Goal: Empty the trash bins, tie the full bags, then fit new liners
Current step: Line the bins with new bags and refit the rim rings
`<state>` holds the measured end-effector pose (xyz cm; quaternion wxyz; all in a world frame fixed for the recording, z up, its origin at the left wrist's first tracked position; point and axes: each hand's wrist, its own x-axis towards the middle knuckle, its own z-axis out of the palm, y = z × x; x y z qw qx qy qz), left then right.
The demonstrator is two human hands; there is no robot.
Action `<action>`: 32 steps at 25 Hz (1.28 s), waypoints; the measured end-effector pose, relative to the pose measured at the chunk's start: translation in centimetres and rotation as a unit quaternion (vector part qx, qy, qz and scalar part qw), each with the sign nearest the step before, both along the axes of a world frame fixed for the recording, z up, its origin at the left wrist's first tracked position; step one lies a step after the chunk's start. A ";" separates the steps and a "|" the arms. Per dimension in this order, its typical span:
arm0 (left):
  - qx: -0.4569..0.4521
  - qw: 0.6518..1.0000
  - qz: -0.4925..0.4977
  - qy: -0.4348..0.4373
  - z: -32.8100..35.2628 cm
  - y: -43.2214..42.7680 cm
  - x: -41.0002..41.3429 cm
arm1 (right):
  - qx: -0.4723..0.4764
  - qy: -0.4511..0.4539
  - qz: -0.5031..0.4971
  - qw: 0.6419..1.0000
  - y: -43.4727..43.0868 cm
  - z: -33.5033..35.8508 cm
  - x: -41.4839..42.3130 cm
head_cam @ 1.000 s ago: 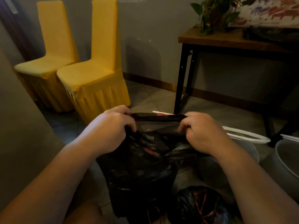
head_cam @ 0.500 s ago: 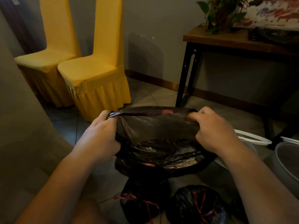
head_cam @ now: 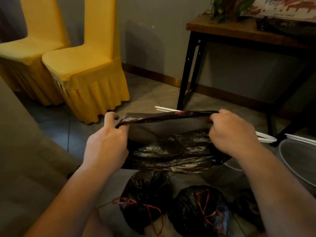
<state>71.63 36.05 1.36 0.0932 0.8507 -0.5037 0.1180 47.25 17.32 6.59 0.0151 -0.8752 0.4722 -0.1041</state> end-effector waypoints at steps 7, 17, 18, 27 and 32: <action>-0.012 0.997 0.072 0.036 -1.9 -0.7 -0.8 | 0.000 0.048 -0.014 0.999 1.6 -1.1 -0.5; -0.061 0.995 -0.004 0.075 -4.0 0.2 -0.5 | -0.024 -0.009 -0.036 0.999 1.5 -1.2 0.1; -0.055 0.995 0.002 0.077 -4.2 0.1 -0.6 | -0.030 -0.020 -0.033 0.999 1.6 -1.3 0.2; -0.166 0.985 0.035 0.019 -2.7 -1.7 -1.9 | -0.004 0.019 0.036 0.999 1.6 -1.1 0.6; -0.123 0.991 -0.016 0.056 -2.9 -1.8 -1.0 | -0.003 -0.006 0.072 0.997 0.9 -1.7 0.6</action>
